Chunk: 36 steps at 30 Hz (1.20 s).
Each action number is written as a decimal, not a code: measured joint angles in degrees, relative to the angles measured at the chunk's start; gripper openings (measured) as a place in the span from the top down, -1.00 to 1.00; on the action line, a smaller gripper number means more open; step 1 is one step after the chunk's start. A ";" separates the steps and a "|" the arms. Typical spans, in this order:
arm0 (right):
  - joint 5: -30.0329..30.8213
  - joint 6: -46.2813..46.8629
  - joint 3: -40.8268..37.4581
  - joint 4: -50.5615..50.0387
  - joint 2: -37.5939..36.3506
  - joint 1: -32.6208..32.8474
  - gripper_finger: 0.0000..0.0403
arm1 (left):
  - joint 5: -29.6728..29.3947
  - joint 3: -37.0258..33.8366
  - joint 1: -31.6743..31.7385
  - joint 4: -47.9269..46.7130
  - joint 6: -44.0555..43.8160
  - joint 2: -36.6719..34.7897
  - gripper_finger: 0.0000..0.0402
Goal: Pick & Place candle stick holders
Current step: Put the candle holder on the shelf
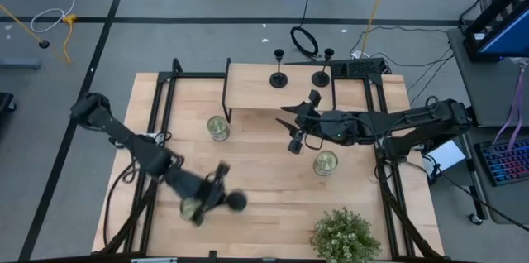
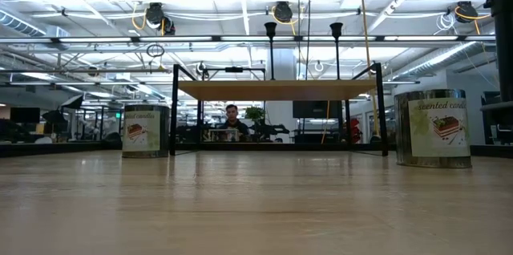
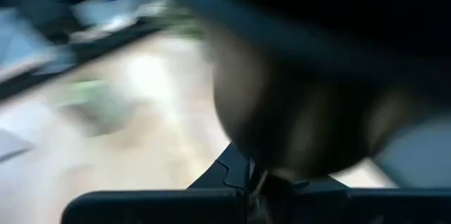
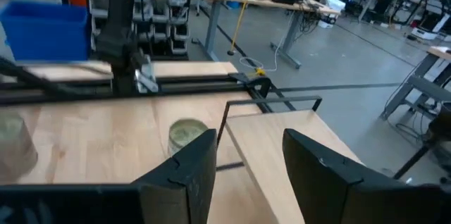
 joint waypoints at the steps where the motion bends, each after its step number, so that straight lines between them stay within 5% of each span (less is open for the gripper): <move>1: 0.04 -0.45 0.00 -1.13 -0.64 0.10 0.23 | -1.66 2.39 2.05 -2.70 1.09 0.02 0.93; 8: 0.05 6.32 0.00 -17.47 -8.45 0.66 0.23 | -2.92 14.42 20.95 -10.61 0.72 0.00 0.94; 13: 0.09 11.19 0.00 -29.28 -12.65 0.68 0.23 | 3.46 17.01 37.72 -11.79 3.12 0.02 0.90; 19: 0.05 12.44 0.00 -31.70 -13.48 0.66 0.23 | 8.06 17.01 54.96 -11.56 1.42 2.71 0.93; 28: 0.06 9.88 0.00 -31.72 -12.64 0.63 0.23 | 16.87 16.99 67.72 -9.22 1.16 10.58 0.94; 36: 0.06 9.85 0.00 -31.74 -12.08 0.61 0.23 | 16.26 16.92 72.38 -7.75 1.13 13.68 0.95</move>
